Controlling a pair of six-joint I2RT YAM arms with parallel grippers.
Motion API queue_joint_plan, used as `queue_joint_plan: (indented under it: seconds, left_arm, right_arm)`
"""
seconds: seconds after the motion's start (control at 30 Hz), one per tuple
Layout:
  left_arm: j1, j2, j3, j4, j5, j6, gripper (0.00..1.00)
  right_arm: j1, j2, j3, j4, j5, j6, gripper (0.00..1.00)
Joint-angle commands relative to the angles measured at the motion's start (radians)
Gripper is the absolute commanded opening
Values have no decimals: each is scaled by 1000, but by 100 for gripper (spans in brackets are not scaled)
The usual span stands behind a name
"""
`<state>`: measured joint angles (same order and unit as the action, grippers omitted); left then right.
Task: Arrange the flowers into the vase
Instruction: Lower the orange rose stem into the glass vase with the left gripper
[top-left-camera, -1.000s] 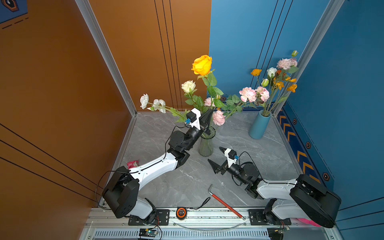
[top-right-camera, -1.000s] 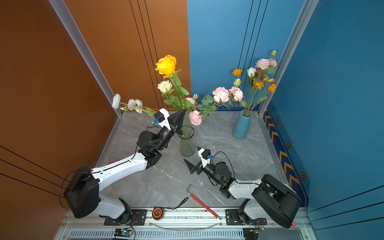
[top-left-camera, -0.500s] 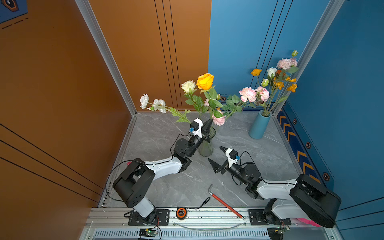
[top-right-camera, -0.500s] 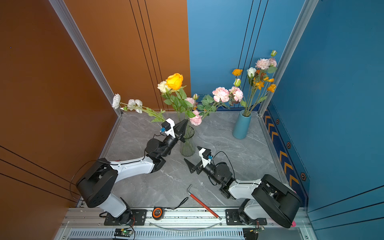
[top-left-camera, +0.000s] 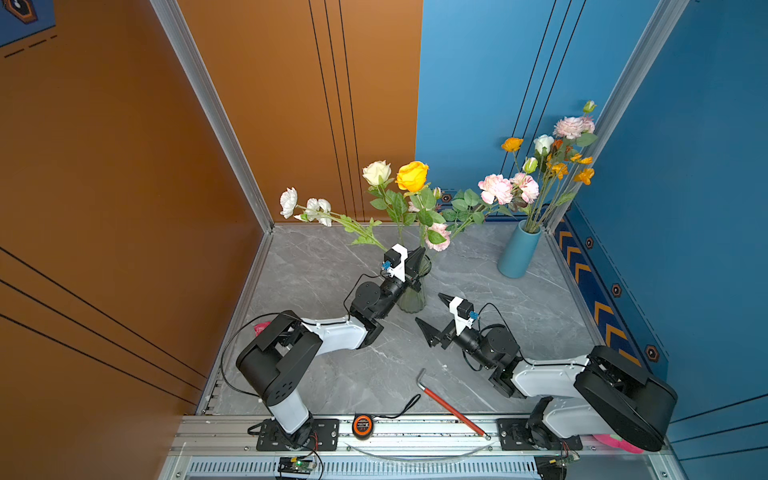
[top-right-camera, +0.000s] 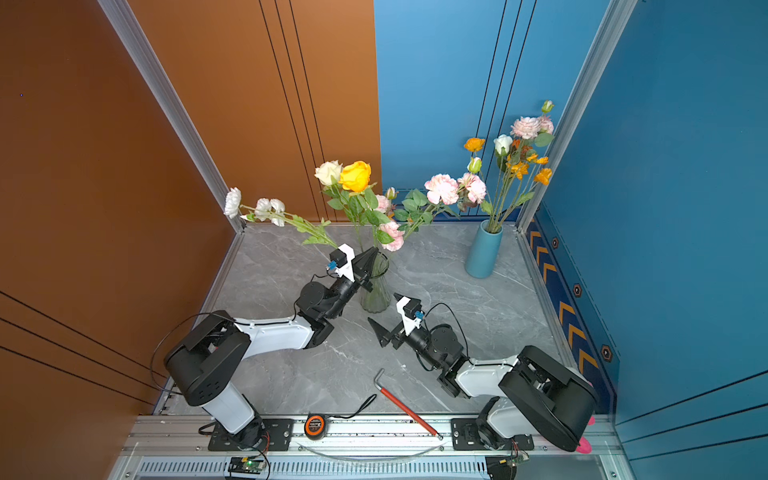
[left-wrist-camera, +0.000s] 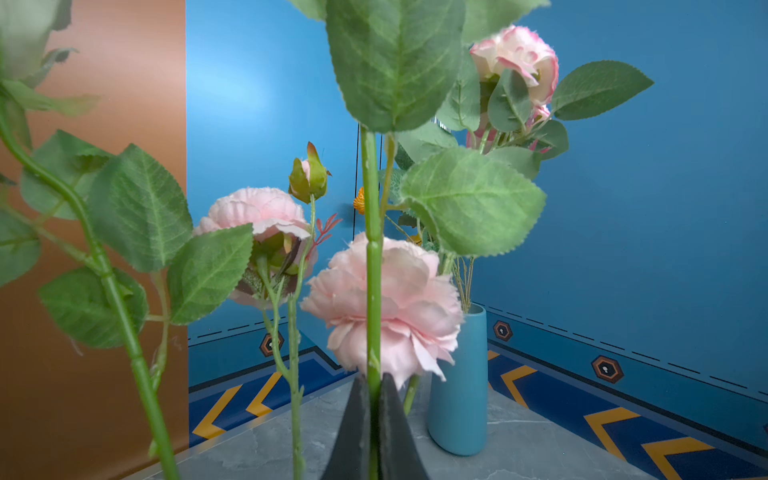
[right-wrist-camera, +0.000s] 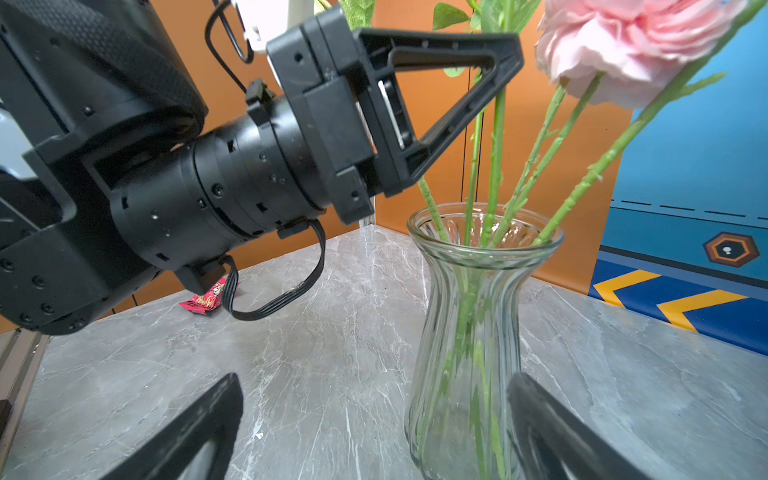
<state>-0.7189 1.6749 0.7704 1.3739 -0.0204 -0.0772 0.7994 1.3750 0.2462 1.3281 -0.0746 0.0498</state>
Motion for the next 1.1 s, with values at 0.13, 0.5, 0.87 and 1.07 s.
queue_joint_plan:
  seconds: [0.13, 0.5, 0.87, 1.07]
  left_arm:
    - [21, -3, -41, 37, 51, -24, 0]
    - [59, -22, -108, 36, 84, -47, 4]
    - [52, -34, -140, 36, 96, -66, 17]
    - [42, -67, -171, 33, 92, -70, 29]
  right_arm:
    - [7, 31, -5, 47, 12, -4, 100]
    - [7, 25, -10, 48, 21, -7, 100]
    - [7, 41, -5, 52, 18, -7, 100]
    - [7, 53, -4, 58, 13, -4, 100]
